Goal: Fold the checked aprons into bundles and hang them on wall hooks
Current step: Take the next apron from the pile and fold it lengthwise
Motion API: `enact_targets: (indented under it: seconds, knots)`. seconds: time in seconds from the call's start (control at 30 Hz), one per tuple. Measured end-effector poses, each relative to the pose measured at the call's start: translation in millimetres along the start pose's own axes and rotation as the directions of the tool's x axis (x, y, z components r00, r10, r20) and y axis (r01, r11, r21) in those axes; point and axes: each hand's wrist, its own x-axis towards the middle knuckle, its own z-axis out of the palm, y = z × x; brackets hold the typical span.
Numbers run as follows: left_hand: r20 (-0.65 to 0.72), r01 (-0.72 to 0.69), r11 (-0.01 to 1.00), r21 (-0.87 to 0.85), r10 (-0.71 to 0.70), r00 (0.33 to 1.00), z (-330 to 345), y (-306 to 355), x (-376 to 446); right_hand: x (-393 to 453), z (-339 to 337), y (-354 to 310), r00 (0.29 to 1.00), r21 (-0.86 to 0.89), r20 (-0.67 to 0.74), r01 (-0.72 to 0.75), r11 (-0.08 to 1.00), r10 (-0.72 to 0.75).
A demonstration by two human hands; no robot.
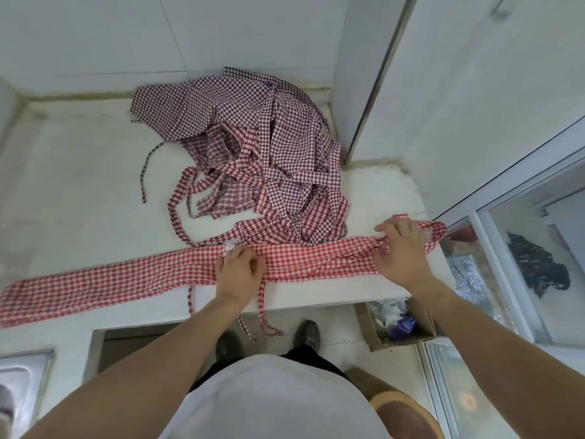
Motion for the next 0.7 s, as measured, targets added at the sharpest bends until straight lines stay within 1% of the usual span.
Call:
enact_targets:
  seconds: [0.03,0.07,0.1,0.13,0.17,0.2,0.23,0.27,0.33,0.37,0.4,0.43,0.47,0.53,0.6,0.7]
  knots:
    - [-0.004,0.052,0.998,0.033,-0.052,0.999,1,8,3,5,-3,-1,0.999,0.035,0.035,0.019,0.999,-0.021]
    - [0.01,0.113,0.99,0.081,-0.114,0.993,5,15,3,10,-6,0,0.994,0.049,0.109,0.021,0.999,-0.027]
    - [0.032,0.158,0.98,0.125,-0.163,0.986,9,21,3,16,-8,1,0.977,0.02,0.215,0.006,1.0,-0.01]
    - [0.045,0.173,0.973,0.152,-0.182,0.982,13,23,2,21,-12,1,0.948,-0.058,0.316,-0.011,0.998,0.029]
    - [0.046,0.173,0.971,0.163,-0.182,0.982,18,22,0,26,-14,4,0.92,-0.153,0.387,-0.007,0.988,0.066]
    - [0.053,0.164,0.971,0.173,-0.176,0.983,22,20,-3,30,-16,10,0.907,-0.233,0.411,0.014,0.972,0.085]
    - [0.067,0.147,0.971,0.188,-0.163,0.984,24,15,-4,33,-18,14,0.915,-0.277,0.394,0.029,0.96,0.086]
    - [0.087,0.133,0.97,0.202,-0.153,0.984,26,10,-6,35,-22,20,0.931,-0.281,0.358,0.033,0.959,0.073]
    - [0.107,0.115,0.968,0.225,-0.142,0.984,25,5,-7,37,-28,32,0.972,-0.234,0.233,0.06,0.97,-0.004]
    - [0.108,0.11,0.965,0.238,-0.139,0.984,25,3,-7,37,-31,38,0.979,-0.222,0.2,0.085,0.971,-0.04]
    - [0.108,0.111,0.962,0.25,-0.142,0.984,25,2,-7,36,-35,42,0.979,-0.22,0.192,0.113,0.969,-0.071]
    - [0.11,0.118,0.958,0.262,-0.151,0.982,25,1,-7,34,-37,48,0.976,-0.215,0.207,0.116,0.97,-0.071]
    - [0.109,0.123,0.955,0.269,-0.157,0.982,26,1,-6,33,-41,55,0.975,-0.2,0.219,0.086,0.976,-0.041]
    - [0.106,0.128,0.956,0.265,-0.161,0.981,30,3,-7,31,-50,70,0.971,-0.159,0.214,-0.076,0.984,0.11]
    - [0.09,0.127,0.958,0.258,-0.155,0.984,31,1,-7,27,-58,88,0.937,-0.138,0.189,-0.272,0.952,0.295]
    - [0.069,0.137,0.953,0.268,-0.161,0.985,34,0,-6,15,-59,116,0.868,-0.071,0.163,-0.464,0.883,0.469]
